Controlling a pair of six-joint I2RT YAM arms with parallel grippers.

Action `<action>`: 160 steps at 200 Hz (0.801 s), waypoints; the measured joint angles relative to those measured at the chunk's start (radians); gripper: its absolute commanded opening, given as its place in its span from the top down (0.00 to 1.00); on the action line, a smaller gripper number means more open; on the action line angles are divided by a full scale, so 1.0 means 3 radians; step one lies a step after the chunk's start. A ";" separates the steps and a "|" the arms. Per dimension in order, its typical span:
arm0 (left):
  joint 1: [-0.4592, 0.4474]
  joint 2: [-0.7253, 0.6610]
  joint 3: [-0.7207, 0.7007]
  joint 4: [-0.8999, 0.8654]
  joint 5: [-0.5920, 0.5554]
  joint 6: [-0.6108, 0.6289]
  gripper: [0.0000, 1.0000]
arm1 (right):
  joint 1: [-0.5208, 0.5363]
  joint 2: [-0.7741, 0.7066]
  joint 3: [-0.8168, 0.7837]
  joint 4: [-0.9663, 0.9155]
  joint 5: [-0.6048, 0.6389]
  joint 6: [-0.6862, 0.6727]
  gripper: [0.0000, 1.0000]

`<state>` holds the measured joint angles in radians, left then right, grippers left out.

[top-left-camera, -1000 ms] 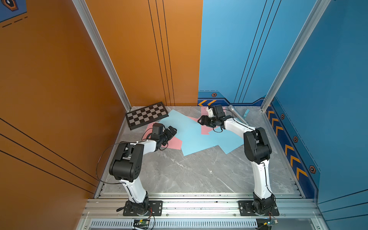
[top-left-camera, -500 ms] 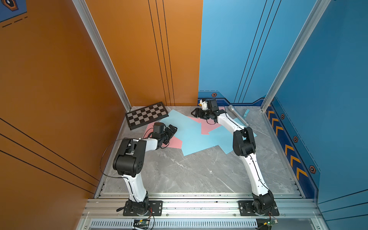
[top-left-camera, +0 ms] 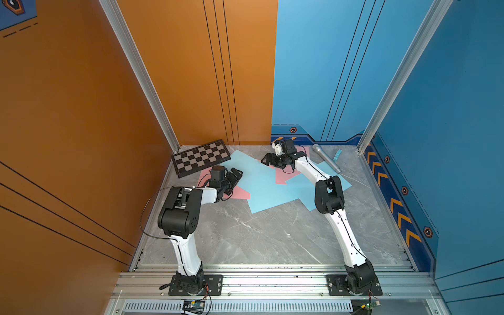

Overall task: Sort the scattered colored papers by color
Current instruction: Pick up the colored paper.

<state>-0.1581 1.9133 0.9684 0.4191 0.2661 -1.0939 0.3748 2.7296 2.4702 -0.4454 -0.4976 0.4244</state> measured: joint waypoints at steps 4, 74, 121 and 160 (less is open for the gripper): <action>0.0000 0.0009 0.0013 0.0000 0.0000 -0.0006 0.02 | 0.0001 0.0020 0.0034 -0.0019 -0.0011 -0.0006 0.14; 0.0000 0.0069 0.0086 -0.0003 0.0001 -0.0037 0.02 | 0.0051 0.0043 0.0125 -0.0263 -0.0131 -0.0098 0.15; 0.0004 0.0069 0.0086 -0.0003 0.0031 -0.0037 0.02 | 0.0042 -0.0046 -0.0042 -0.0267 -0.0387 -0.0178 0.13; 0.0010 0.0069 0.0132 -0.0078 0.0086 -0.0037 0.02 | 0.0080 -0.0155 -0.0220 -0.0340 -0.0601 -0.0258 0.12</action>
<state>-0.1551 1.9339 1.0080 0.3958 0.2920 -1.1049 0.3988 2.6831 2.4042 -0.5472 -0.6781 0.3470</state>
